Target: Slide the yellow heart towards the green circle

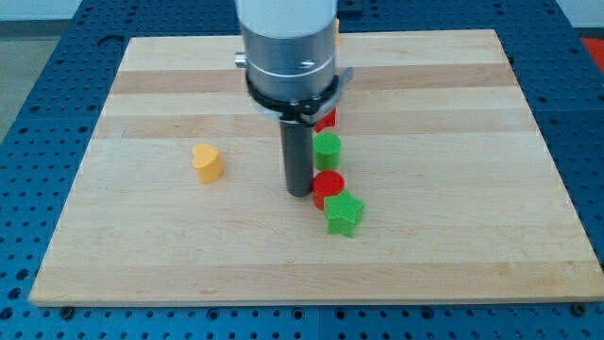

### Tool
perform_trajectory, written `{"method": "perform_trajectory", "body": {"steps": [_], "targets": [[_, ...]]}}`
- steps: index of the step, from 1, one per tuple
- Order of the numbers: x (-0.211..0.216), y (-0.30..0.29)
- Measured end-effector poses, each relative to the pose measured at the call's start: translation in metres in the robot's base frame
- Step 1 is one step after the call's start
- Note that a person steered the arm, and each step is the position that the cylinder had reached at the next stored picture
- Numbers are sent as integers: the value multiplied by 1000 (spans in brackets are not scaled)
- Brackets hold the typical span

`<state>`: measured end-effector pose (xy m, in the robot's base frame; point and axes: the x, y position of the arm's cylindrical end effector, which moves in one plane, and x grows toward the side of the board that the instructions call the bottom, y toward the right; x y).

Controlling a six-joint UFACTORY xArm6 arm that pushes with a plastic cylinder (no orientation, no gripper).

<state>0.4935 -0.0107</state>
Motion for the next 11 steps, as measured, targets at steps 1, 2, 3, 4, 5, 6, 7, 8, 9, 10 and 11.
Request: {"method": "perform_trajectory", "body": {"steps": [1,2,3,4,5,6,7,8,9,10,11], "targets": [[4,15],[4,-17],[4,-61],[4,-109],[-7,-150],[-34,-158],[-37,-147],[-37,-130],[-37,-112],[-37,-95],[-37,-71]]}}
